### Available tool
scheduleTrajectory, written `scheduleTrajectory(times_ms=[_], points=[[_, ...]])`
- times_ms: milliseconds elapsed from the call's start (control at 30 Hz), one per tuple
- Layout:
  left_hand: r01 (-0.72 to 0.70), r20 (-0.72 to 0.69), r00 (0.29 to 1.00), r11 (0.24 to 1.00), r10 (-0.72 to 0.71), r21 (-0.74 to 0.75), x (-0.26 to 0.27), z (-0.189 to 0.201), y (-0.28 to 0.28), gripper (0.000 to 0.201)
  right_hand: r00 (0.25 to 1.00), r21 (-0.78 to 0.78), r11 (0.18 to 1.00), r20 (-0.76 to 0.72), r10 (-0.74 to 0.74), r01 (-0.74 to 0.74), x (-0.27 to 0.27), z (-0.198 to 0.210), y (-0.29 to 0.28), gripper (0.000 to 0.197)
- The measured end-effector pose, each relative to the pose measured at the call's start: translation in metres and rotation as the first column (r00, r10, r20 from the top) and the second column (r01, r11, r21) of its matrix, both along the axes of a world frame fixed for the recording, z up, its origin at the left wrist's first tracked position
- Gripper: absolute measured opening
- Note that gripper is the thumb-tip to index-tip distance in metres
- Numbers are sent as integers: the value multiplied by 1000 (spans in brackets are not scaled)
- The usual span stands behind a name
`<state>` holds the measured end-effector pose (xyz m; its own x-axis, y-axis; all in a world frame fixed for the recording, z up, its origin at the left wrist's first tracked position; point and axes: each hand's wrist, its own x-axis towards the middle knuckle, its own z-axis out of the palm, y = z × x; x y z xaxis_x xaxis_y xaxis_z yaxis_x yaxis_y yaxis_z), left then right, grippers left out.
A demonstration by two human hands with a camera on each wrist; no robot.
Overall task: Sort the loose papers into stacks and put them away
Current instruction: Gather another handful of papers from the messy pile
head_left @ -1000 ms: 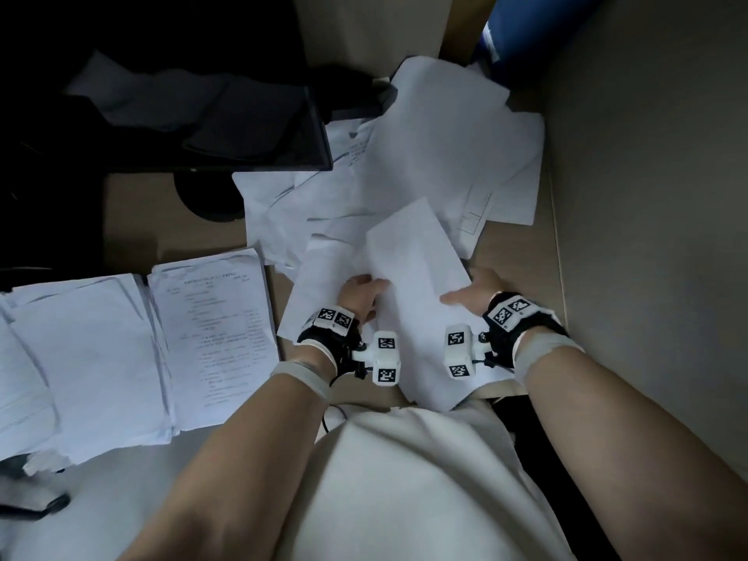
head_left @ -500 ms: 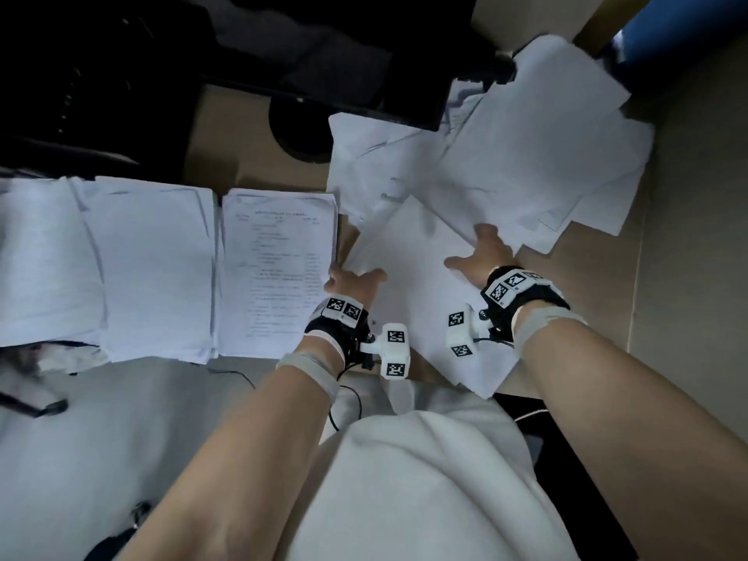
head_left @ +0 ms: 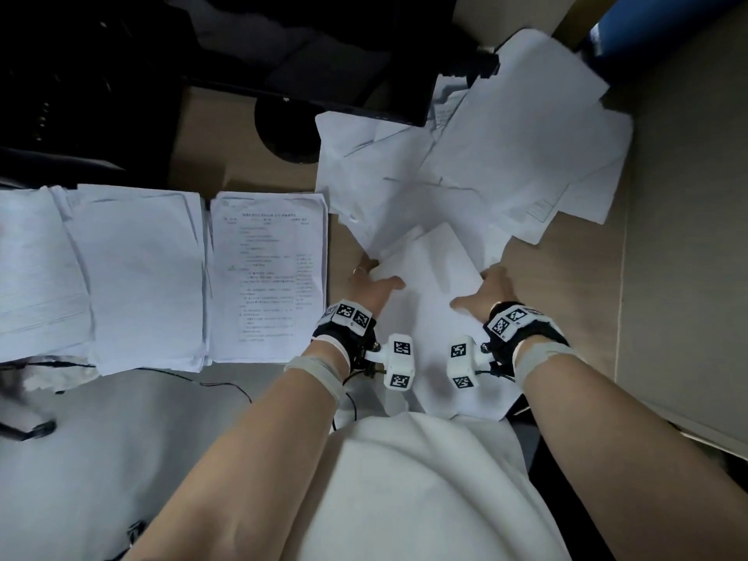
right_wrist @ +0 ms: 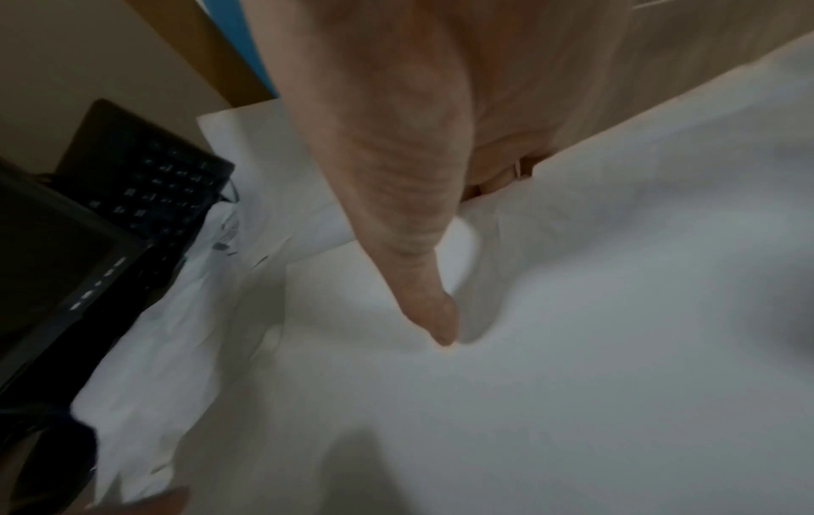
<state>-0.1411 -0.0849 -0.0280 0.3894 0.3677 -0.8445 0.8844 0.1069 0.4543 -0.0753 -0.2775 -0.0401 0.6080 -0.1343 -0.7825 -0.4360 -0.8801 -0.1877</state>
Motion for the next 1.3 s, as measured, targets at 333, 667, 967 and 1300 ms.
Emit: scheduleTrajectory(times_ms=[333,667,967,1300], points=[[65,-106,992,997,-61,33,12,3,6,110,985,63,992,-140,-102,112,-29,-29,-24,82],[265,-152,957,957,-246,115,15,18,9,101,975,82,982,-158,-154,169,-40,5,-11,46],[195,-137,976,962,-170,189,22,15,25,96,902,-11,903,67,-427,429,-27,27,-23,42],[146,-65,986,986,-152,-78,16,-4,27,110,870,181,857,20,-493,482,-26,28,28,92]])
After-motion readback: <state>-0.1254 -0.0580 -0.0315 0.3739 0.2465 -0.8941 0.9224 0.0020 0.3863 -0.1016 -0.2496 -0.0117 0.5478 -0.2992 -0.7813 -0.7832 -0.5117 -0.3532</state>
